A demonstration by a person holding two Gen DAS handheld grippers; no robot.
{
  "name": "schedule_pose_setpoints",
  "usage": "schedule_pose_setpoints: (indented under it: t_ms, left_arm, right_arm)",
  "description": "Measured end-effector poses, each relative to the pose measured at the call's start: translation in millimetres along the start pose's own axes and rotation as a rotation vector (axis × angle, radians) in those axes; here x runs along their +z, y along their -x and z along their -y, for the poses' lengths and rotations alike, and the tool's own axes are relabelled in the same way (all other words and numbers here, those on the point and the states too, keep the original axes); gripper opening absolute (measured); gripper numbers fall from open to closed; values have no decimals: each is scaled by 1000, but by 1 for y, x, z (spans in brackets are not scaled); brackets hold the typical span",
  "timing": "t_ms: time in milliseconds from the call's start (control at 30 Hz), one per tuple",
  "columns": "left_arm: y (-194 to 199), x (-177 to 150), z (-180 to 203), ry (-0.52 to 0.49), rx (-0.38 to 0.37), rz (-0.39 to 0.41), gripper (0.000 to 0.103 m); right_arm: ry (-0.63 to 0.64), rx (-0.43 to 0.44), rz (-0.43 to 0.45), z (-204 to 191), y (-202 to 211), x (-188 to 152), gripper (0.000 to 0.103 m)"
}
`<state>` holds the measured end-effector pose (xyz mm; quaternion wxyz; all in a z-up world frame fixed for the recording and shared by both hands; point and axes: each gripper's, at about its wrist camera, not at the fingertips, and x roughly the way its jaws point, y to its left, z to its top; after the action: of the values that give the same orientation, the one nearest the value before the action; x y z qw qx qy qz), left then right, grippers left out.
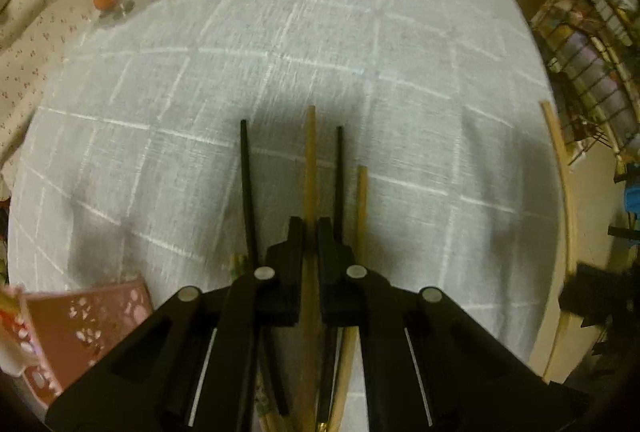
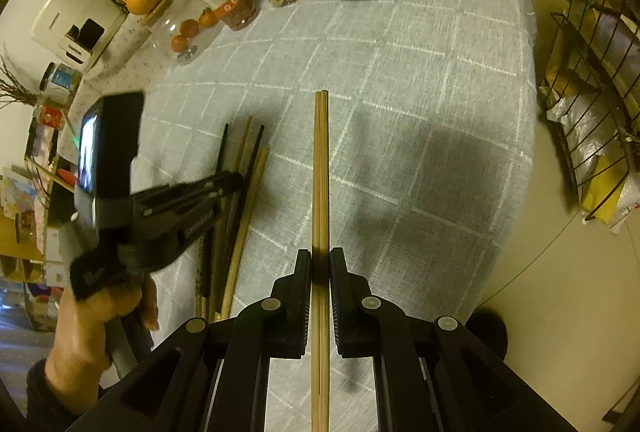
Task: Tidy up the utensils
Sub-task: 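Grasp wooden chopsticks from the table with the left gripper while the right holds its chopstick, then carry chopsticks into the pink holder with the left gripper while the right carries its chopstick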
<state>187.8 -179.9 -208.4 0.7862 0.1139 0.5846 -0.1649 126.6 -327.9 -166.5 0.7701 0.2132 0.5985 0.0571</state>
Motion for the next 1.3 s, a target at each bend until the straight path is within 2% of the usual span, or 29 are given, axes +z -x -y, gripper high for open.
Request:
schedule_pose_setpoints:
  t_ms: [300, 600, 867, 933, 1067, 1233, 1300]
  left_arm:
    - [98, -46, -6, -58, -95, 215, 7]
    - [170, -94, -43, -60, -158, 421, 7]
    - [234, -114, -85, 40, -243, 608, 7]
    - [246, -117, -93, 50, -233, 651, 7]
    - [263, -118, -111, 86, -160, 758, 7]
    - [251, -111, -135, 164, -83, 808, 7]
    - [245, -107, -140, 186, -76, 807, 7]
  right_arm:
    - [41, 0, 137, -26, 33, -14, 9]
    - [169, 16, 318, -77, 73, -27, 9]
    - [279, 32, 465, -121, 95, -34, 9]
    - [296, 38, 495, -130, 97, -33, 9]
    - [310, 57, 516, -145, 94, -28, 9]
    - [312, 59, 499, -159, 77, -22, 9]
    - [317, 55, 495, -163, 72, -23, 9]
